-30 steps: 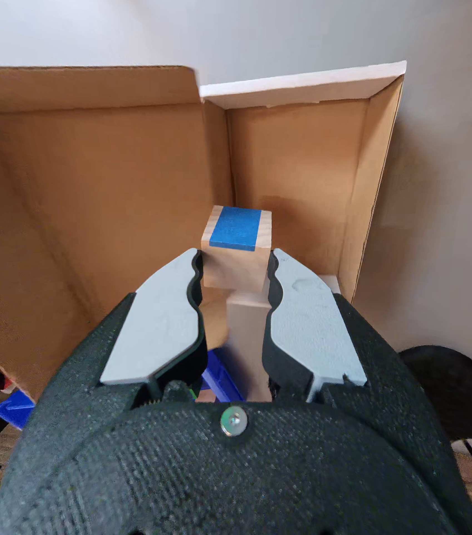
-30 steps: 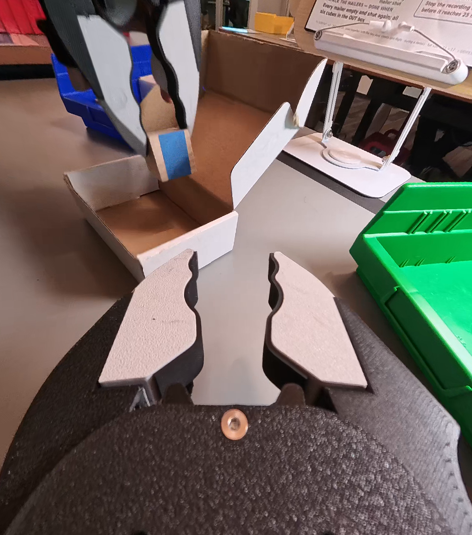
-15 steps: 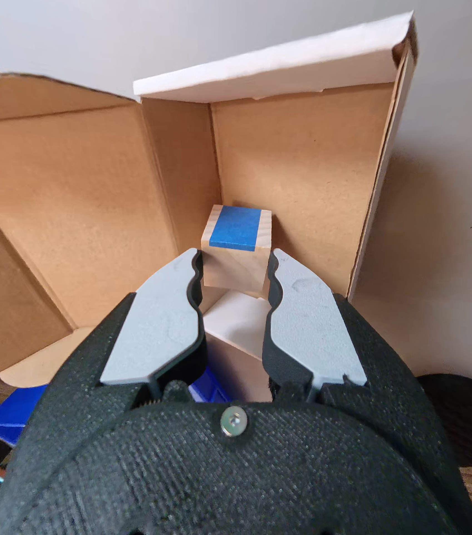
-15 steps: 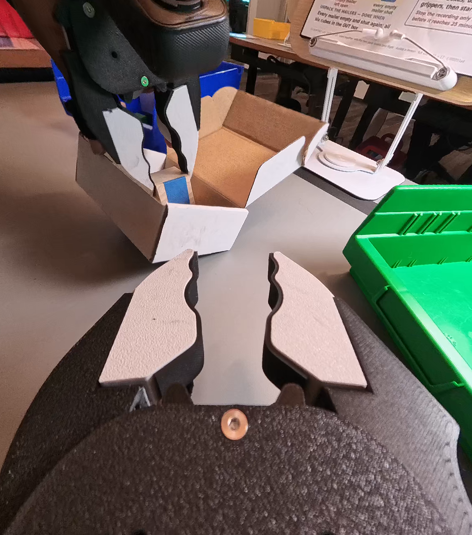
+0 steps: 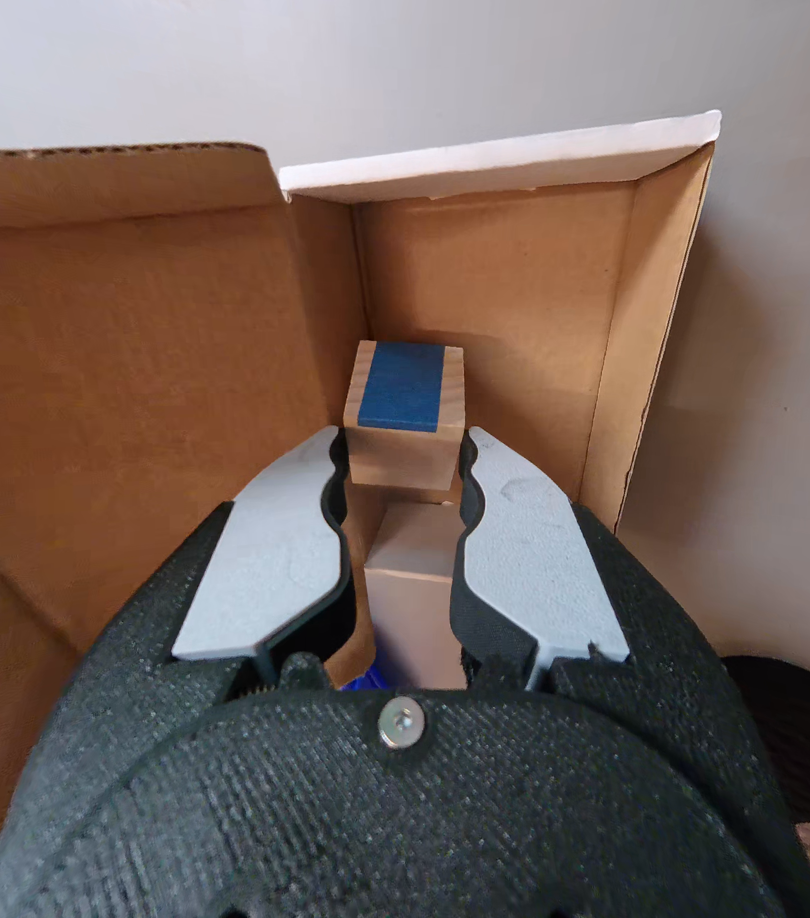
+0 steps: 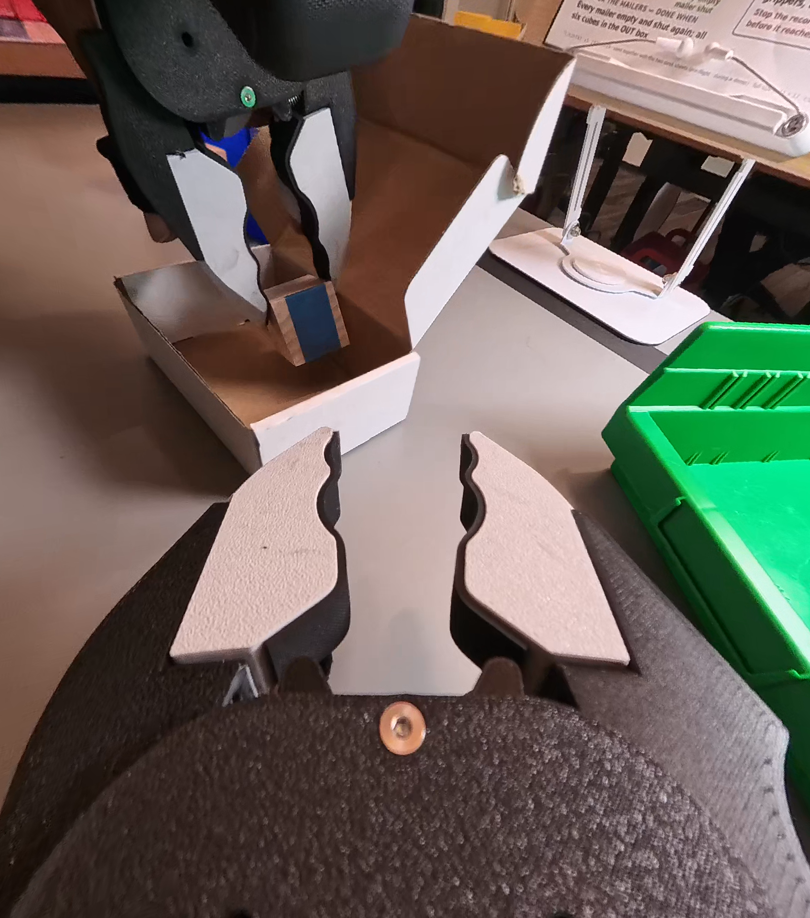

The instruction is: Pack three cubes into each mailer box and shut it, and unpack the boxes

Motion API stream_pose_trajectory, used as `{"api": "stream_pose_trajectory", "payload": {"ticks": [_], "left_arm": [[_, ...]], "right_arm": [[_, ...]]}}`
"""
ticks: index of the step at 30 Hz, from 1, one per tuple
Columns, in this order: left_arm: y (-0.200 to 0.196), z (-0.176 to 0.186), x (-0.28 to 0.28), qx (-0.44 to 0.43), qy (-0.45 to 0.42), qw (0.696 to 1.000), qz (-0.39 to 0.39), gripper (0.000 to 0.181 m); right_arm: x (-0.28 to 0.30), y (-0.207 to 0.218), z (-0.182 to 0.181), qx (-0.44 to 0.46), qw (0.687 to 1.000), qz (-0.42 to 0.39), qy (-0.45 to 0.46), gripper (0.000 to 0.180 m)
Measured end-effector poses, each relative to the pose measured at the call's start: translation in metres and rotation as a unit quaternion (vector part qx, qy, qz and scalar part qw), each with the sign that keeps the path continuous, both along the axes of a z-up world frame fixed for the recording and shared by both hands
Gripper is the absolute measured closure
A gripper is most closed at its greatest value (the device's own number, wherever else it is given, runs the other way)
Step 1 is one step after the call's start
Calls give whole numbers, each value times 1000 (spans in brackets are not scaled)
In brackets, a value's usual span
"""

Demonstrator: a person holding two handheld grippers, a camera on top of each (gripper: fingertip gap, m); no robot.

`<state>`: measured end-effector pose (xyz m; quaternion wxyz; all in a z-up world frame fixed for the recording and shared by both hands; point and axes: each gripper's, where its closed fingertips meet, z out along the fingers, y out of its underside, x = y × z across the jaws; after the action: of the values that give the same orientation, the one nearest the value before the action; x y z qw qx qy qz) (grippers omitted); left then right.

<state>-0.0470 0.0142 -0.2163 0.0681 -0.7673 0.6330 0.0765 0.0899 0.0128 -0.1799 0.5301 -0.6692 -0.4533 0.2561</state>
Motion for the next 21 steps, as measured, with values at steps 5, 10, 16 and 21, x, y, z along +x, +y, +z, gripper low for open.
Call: {"api": "stream_pose_trajectory", "payload": {"ticks": [5, 10, 16, 21], "left_arm": [[3, -7, -3, -1, 5, 1000, 14, 138], [2, -12, -4, -4, 4, 1000, 18, 138], [0, -13, -4, -4, 4, 1000, 17, 138], [-2, -14, -5, -9, 2, 1000, 13, 138]], "right_arm": [[-1, -1, -3, -4, 1000, 3, -6, 134], [-2, -2, -5, -4, 1000, 6, -11, 134], [-1, -2, -6, -5, 1000, 7, -14, 134], [-1, -2, -6, -5, 1000, 7, -16, 134]]}}
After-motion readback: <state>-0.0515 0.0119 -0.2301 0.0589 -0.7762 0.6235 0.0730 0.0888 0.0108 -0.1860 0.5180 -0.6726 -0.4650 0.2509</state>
